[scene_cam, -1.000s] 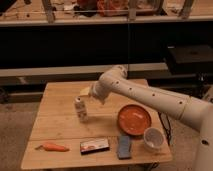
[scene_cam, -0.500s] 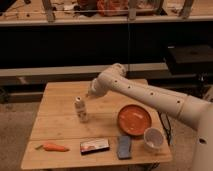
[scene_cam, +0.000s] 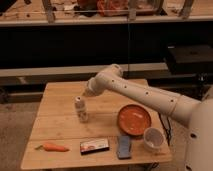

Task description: Knock the bottle over

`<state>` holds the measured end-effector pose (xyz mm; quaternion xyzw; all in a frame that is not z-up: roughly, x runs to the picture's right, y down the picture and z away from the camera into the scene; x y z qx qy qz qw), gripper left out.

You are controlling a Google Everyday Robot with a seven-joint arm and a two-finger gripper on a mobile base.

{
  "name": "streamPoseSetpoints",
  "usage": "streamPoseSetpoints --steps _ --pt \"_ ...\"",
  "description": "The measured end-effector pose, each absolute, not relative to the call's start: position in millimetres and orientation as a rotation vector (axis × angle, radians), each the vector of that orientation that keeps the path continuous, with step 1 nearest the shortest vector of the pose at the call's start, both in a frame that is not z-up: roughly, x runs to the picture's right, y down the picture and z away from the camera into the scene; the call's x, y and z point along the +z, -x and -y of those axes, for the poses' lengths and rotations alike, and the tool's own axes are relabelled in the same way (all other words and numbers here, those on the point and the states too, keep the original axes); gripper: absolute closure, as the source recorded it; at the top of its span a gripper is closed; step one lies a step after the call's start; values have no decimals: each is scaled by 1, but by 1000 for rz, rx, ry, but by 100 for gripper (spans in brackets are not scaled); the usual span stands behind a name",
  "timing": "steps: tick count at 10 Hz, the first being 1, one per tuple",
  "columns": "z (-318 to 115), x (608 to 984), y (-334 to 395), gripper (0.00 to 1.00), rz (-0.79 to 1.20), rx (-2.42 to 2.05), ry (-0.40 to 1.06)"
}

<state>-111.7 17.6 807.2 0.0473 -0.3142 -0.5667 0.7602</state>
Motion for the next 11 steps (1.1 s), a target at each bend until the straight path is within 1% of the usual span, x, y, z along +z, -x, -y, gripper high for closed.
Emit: streamPoseSetpoints --steps 4,8,11 --pt "-13 816 130 100 757 -1226 -86" --pt "-17 834 149 100 895 -1233 13" --pt "-21 844 155 100 930 -1235 60"
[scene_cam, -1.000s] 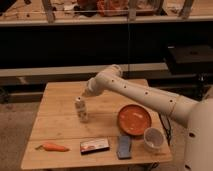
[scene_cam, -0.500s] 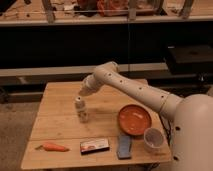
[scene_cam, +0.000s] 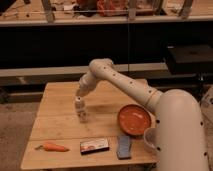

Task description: Knock the bottle over

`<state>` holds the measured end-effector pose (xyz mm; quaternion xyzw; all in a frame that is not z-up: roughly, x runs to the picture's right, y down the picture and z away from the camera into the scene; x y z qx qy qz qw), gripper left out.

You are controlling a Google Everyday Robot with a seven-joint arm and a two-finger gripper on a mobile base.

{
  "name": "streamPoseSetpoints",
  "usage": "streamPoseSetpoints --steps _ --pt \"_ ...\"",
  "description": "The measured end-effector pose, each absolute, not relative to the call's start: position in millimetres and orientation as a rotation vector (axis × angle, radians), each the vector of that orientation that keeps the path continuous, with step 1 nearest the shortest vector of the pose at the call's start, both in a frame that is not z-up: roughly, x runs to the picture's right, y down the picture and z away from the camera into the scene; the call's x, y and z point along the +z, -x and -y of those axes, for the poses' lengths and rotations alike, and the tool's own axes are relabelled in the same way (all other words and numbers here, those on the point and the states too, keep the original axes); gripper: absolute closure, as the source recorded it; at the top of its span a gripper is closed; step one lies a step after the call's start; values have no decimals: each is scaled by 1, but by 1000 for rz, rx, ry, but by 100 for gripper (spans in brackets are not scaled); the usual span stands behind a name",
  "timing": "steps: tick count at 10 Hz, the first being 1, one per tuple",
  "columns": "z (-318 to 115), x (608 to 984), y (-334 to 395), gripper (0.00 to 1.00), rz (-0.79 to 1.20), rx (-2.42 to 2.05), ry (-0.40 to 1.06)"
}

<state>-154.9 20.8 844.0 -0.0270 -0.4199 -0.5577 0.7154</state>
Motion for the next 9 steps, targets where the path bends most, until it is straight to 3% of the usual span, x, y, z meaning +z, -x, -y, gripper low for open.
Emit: streamPoseSetpoints --steps 6,9 --pt "-47 846 160 100 978 -1246 110" --pt "-76 816 154 100 961 -1315 170"
